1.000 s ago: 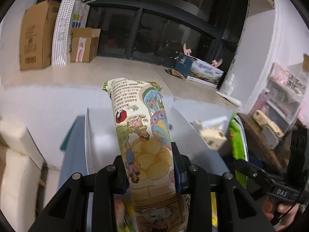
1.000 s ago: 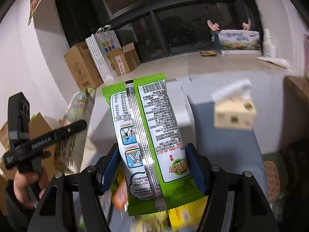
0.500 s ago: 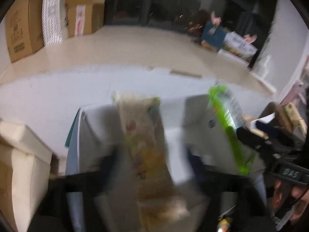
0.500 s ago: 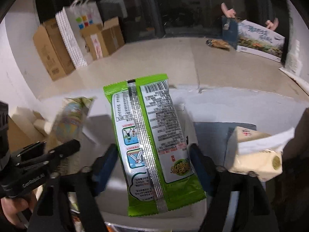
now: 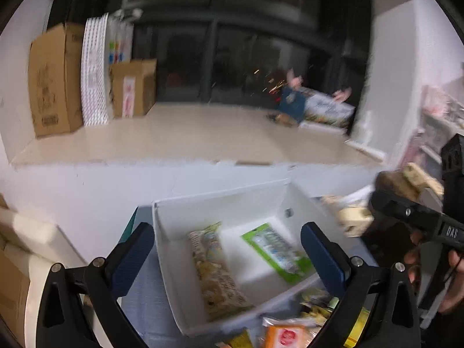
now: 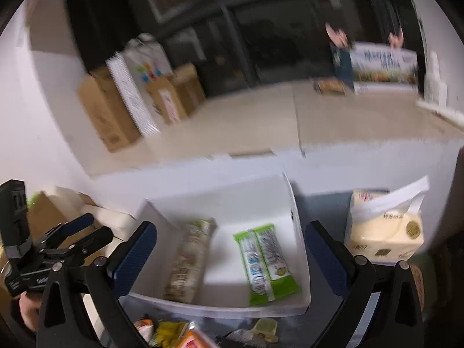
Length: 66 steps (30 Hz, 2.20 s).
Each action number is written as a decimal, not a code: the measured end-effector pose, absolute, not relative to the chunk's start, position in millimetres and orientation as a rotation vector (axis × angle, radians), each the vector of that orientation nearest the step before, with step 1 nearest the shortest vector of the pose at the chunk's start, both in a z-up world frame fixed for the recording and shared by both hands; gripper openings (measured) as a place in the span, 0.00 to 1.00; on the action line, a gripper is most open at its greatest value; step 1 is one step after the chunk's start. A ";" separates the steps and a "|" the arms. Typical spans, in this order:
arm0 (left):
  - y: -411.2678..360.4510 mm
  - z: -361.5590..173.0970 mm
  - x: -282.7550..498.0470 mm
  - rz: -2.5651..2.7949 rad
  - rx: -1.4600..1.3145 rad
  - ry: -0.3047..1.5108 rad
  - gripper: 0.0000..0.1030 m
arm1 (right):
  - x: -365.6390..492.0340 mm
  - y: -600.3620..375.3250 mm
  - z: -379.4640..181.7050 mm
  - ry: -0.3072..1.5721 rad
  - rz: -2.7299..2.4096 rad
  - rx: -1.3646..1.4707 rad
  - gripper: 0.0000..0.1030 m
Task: Organize snacks
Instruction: 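Grasp the white chip bag with left tool while right tool grasps green bar, drop both in box, then move both tools back over the snack pile, then grasp green bar with left tool while right tool grasps chip bag, place both in box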
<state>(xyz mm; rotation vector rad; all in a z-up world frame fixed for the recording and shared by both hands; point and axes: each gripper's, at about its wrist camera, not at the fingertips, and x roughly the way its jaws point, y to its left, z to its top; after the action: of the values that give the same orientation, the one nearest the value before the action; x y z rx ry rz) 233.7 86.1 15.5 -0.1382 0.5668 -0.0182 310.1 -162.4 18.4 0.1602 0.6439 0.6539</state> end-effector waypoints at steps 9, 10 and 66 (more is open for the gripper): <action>57.4 34.1 104.5 -0.064 -0.115 0.432 1.00 | 188.9 -207.3 41.8 0.520 0.752 0.195 1.00; 54.4 31.6 92.3 -0.067 -0.114 0.436 1.00 | 171.8 -213.5 36.6 0.516 0.738 0.179 1.00; 37.6 -136.3 44.7 0.005 -0.242 0.913 0.99 | 158.6 -249.4 -15.2 0.564 0.657 0.086 0.69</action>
<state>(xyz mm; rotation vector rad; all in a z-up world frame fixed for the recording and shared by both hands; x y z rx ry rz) 44.7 37.6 -136.3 -0.2422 0.9130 0.0045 158.6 -249.4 -15.2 0.0859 0.5635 0.6569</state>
